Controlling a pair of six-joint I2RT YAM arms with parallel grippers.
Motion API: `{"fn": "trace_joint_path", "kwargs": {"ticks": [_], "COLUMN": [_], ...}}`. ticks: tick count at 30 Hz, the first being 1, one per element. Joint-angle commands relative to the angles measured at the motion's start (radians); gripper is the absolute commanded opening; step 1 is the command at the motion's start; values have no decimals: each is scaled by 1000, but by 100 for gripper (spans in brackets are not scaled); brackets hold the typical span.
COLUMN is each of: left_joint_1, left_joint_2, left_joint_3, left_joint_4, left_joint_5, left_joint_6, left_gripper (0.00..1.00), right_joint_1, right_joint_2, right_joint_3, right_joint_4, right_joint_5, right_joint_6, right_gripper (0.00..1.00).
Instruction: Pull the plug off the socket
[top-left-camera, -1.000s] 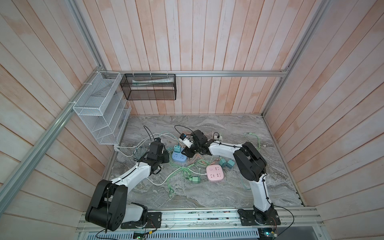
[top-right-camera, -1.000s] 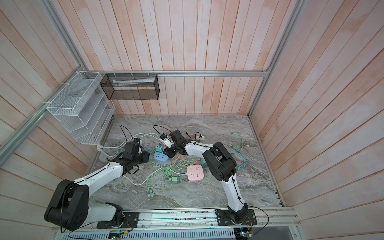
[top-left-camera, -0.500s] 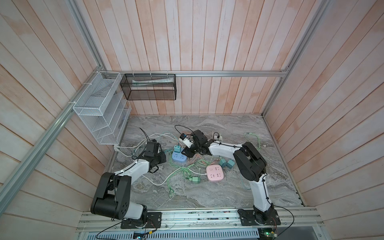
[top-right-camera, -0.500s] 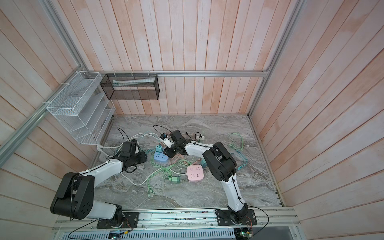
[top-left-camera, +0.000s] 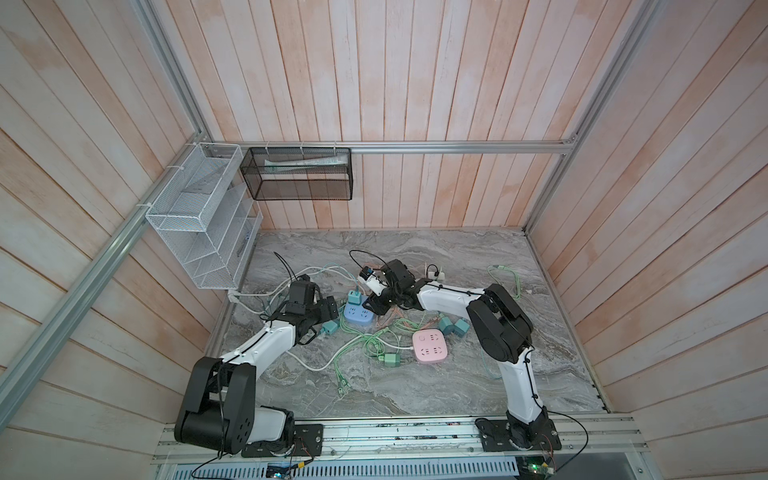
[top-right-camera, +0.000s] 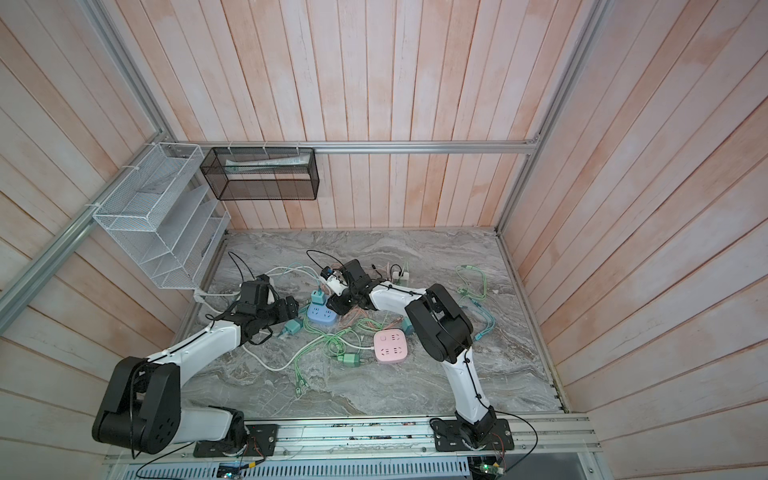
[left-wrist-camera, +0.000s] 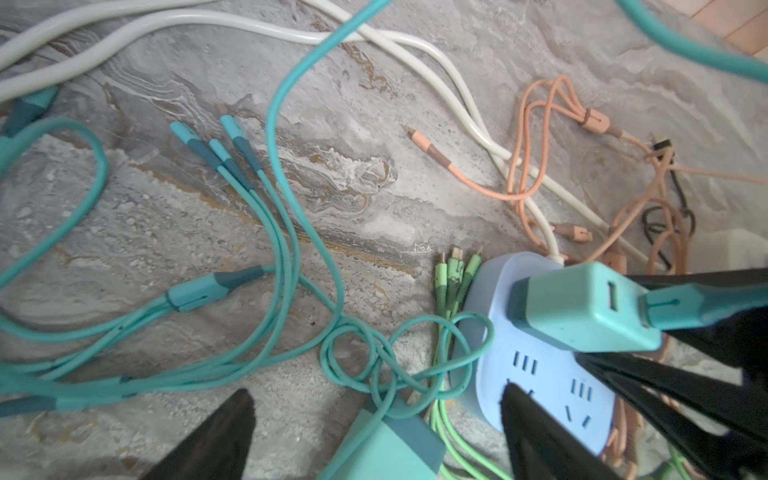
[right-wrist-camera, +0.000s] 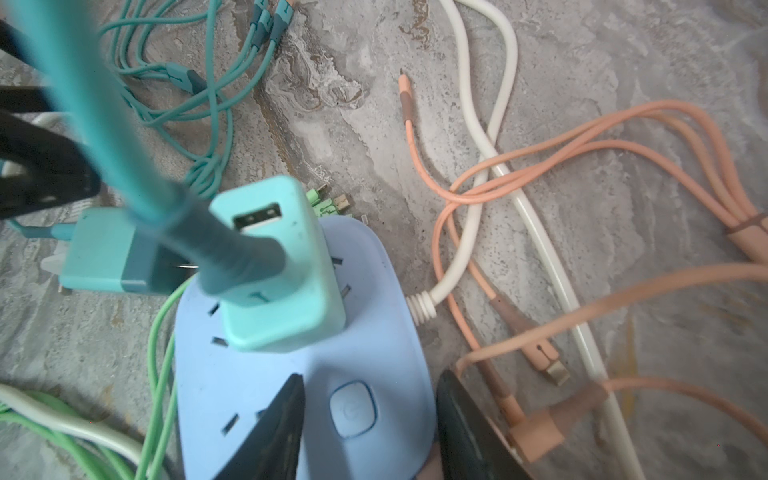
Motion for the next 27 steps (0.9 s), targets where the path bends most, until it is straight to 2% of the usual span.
{"fn": "trace_joint_path", "kwargs": {"ticks": [1,5,9,12,16,27], "left_joint_1": [0,-18,-91,-131,-169,-223], "left_joint_2": [-42,-85,-100,-58,18,137], "left_joint_3": [-9,6,12,27,61,140], "left_joint_4": [-33,-64,-39,-9,20,72], "left_joint_5": [-76,-122,-143,-101,-50,-62], "left_joint_6": [-6,0,48,77,107,141], "left_gripper": [100,100,100,99,93,89], "right_joint_1": [-14,-14,-14,-14,-15,-17], "right_joint_2": [70,71,73,72,67,65], "right_joint_3": [-20,-20,-20,-19,-22,-27], "right_joint_4": [-134,-132,-131,-131,-132,-131], "right_joint_5": [55,55,50,49,50,40], "right_joint_6": [-10,-9,-6,-6,-7,0], "right_gripper": [49,49,49,49,50,50]}}
